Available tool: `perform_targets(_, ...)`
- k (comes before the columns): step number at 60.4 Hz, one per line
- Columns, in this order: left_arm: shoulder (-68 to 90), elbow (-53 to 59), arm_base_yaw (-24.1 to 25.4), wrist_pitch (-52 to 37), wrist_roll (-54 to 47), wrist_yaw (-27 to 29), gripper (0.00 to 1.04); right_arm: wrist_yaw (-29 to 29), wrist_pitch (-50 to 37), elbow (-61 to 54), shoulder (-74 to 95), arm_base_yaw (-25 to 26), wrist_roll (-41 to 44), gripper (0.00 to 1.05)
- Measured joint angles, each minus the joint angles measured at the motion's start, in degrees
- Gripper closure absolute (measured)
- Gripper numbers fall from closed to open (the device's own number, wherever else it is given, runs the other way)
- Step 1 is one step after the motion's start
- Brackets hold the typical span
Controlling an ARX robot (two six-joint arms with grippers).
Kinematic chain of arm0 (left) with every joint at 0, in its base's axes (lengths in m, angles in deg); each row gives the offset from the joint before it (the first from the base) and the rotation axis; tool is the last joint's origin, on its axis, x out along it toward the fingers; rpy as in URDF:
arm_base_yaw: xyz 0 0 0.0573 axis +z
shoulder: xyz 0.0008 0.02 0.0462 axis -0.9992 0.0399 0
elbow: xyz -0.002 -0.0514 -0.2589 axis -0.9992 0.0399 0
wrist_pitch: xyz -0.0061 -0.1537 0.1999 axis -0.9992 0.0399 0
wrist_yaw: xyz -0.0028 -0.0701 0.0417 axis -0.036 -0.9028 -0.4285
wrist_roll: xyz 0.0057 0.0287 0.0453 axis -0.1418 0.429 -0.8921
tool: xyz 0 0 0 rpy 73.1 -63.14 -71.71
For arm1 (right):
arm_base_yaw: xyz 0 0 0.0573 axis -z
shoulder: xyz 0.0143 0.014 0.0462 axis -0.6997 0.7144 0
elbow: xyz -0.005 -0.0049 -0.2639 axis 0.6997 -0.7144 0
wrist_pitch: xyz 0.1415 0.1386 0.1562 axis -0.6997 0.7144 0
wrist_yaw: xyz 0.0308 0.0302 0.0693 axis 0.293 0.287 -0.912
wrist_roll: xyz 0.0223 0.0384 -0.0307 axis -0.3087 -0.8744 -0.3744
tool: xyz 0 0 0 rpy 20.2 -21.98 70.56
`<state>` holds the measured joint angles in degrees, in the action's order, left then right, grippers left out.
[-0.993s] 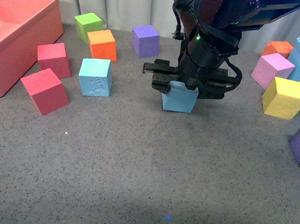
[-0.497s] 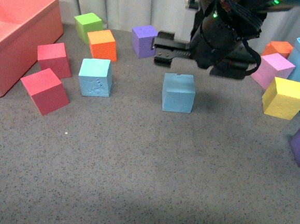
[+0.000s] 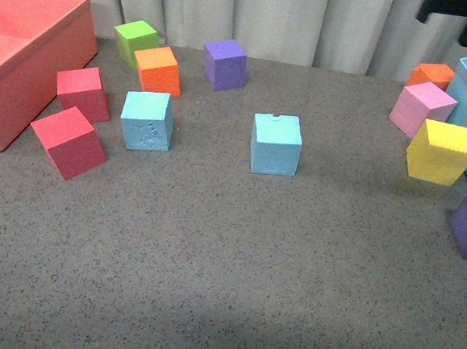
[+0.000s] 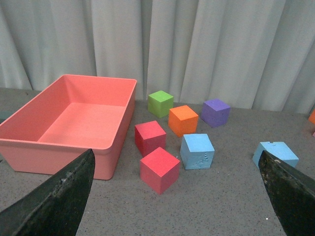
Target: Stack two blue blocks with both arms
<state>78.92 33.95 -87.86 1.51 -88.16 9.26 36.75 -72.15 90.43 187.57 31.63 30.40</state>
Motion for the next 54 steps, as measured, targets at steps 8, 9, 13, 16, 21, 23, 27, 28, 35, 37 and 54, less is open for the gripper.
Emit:
perform_targets(8,0.0,0.0,0.0,0.0,0.0,0.0,0.07,-2.4,0.2,-6.6,-6.5,2.0,0.2,1.04)
perform_targets(9,0.0,0.0,0.0,0.0,0.0,0.0,0.07,-2.5,0.6,-7.0,-7.2,2.1,0.2,1.04)
perform_targets(13,0.0,0.0,0.0,0.0,0.0,0.0,0.07,-3.6,4.5,-9.6,-13.1,3.5,0.2,1.04)
perform_targets(16,0.0,0.0,0.0,0.0,0.0,0.0,0.07,-4.2,5.2,-11.2,-16.2,4.3,0.2,1.04)
perform_targets(21,0.0,0.0,0.0,0.0,0.0,0.0,0.07,-5.3,6.7,-14.3,-21.2,5.6,0.2,1.04)
perform_targets(23,0.0,0.0,0.0,0.0,0.0,0.0,0.07,-5.9,7.6,-15.6,-23.3,6.0,0.2,1.04)
perform_targets(27,0.0,0.0,0.0,0.0,0.0,0.0,0.07,-7.1,9.9,-18.0,-27.5,6.9,0.2,1.04)
perform_targets(28,0.0,0.0,0.0,0.0,0.0,0.0,0.07,-7.3,10.6,-18.7,-28.9,7.2,0.2,1.04)
perform_targets(35,0.0,0.0,0.0,0.0,0.0,0.0,0.07,-9.8,15.0,-21.4,-36.1,9.3,0.2,1.04)
perform_targets(37,0.0,0.0,0.0,0.0,0.0,0.0,0.07,-11.7,16.0,-21.9,-37.5,10.6,0.2,1.04)
perform_targets(54,0.0,0.0,0.0,0.0,0.0,0.0,0.07,-12.5,27.3,-25.2,-52.4,12.6,0.2,1.04)
